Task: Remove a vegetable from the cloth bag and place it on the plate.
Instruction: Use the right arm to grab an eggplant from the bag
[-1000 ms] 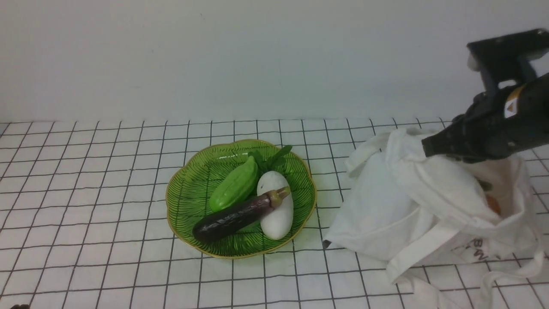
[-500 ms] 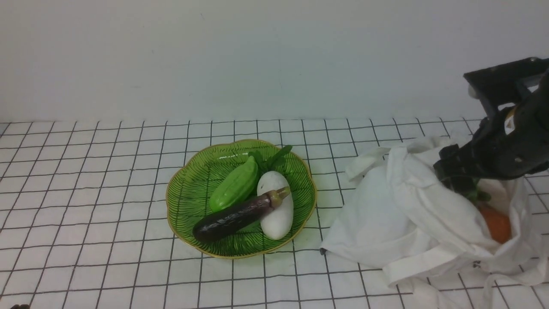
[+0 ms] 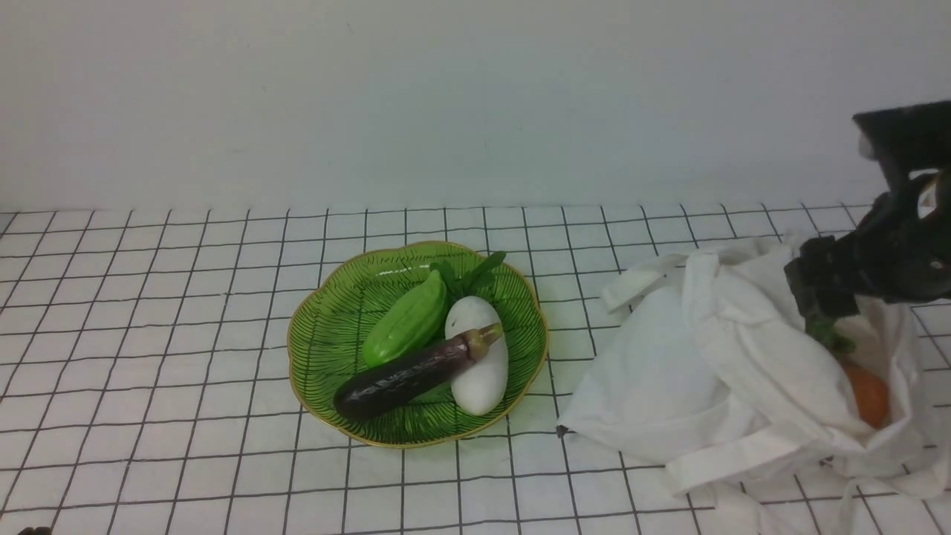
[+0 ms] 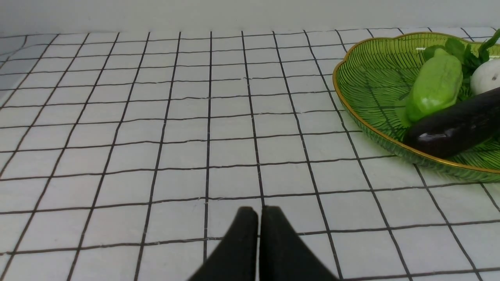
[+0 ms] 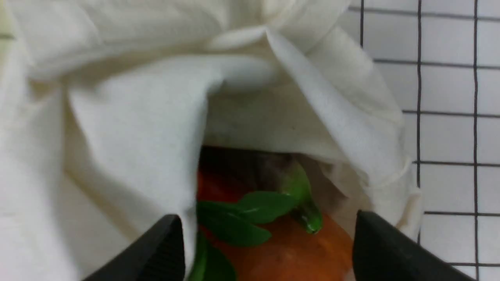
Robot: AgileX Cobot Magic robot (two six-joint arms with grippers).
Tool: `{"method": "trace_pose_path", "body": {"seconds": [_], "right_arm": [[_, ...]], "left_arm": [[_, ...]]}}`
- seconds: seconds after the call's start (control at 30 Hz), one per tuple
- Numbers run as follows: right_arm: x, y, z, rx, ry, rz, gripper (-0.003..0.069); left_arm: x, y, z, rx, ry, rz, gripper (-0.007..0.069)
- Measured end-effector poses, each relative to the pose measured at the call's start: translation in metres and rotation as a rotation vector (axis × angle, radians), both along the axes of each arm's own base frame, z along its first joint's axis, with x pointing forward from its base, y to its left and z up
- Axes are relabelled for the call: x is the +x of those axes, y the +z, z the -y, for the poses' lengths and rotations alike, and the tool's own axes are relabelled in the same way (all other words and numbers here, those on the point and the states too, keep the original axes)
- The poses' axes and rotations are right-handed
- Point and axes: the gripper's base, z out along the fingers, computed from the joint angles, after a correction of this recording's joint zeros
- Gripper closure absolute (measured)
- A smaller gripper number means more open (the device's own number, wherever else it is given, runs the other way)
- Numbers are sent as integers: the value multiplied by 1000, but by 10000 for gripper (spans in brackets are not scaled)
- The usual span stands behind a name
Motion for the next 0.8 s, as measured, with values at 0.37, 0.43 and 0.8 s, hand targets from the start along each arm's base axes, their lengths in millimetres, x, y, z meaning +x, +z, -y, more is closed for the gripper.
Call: {"method": "trace_pose_path", "body": {"seconds": [0.37, 0.43, 0.8], "right_arm": [[0, 38, 24, 39, -80, 81, 143], [9, 21, 30, 46, -102, -1, 143], [38, -32, 19, 209, -70, -166, 144]], "left_arm": [[0, 0, 0, 0, 0, 0, 632], [0, 0, 0, 0, 0, 0, 632], [0, 0, 0, -5, 2, 0, 632]]}}
